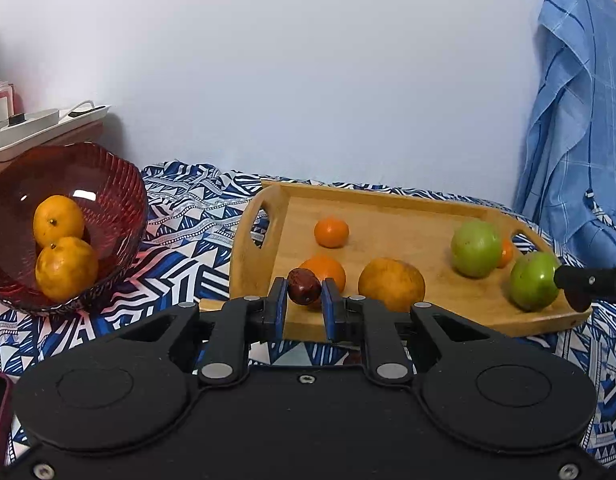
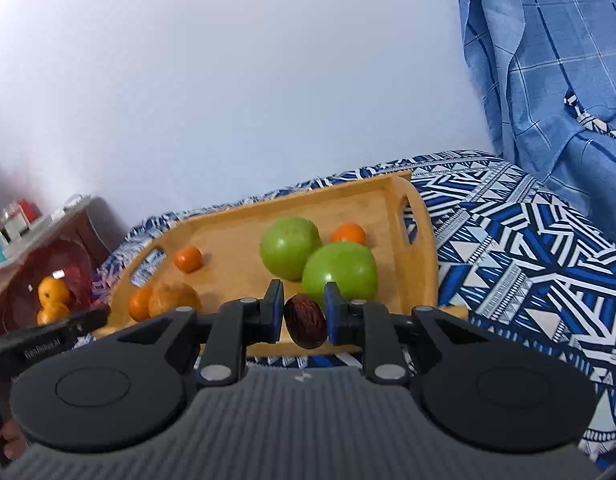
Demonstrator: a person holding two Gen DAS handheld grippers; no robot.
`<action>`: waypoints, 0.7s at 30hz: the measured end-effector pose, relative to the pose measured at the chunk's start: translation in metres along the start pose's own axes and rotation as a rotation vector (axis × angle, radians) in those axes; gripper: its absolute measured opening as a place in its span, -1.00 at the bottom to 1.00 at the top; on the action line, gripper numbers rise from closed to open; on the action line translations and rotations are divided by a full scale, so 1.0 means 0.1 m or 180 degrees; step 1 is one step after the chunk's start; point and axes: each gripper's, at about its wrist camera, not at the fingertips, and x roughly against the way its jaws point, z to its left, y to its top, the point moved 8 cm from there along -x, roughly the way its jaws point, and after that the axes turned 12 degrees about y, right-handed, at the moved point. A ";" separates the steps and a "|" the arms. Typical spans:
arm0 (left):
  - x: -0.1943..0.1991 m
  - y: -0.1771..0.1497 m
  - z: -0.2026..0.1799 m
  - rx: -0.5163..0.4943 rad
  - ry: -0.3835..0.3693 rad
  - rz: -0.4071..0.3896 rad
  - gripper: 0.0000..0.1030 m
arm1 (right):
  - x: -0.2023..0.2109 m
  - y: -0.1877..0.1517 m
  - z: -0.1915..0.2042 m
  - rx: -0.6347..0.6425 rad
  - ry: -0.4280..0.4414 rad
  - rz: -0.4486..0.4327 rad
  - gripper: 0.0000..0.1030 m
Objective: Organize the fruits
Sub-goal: 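Carry the date with the right tool and release it onto the tray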
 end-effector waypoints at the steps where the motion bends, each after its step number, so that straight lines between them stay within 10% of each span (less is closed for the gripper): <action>1: -0.01 0.01 0.00 -0.0007 -0.0005 -0.0005 -0.67 | 0.00 0.03 -0.02 -0.0043 0.0039 -0.0009 -0.52; 21: -0.63 0.40 -0.10 0.0017 -0.0091 0.0072 -0.67 | -0.65 0.56 -0.70 -0.0721 -0.0009 -0.0030 -0.52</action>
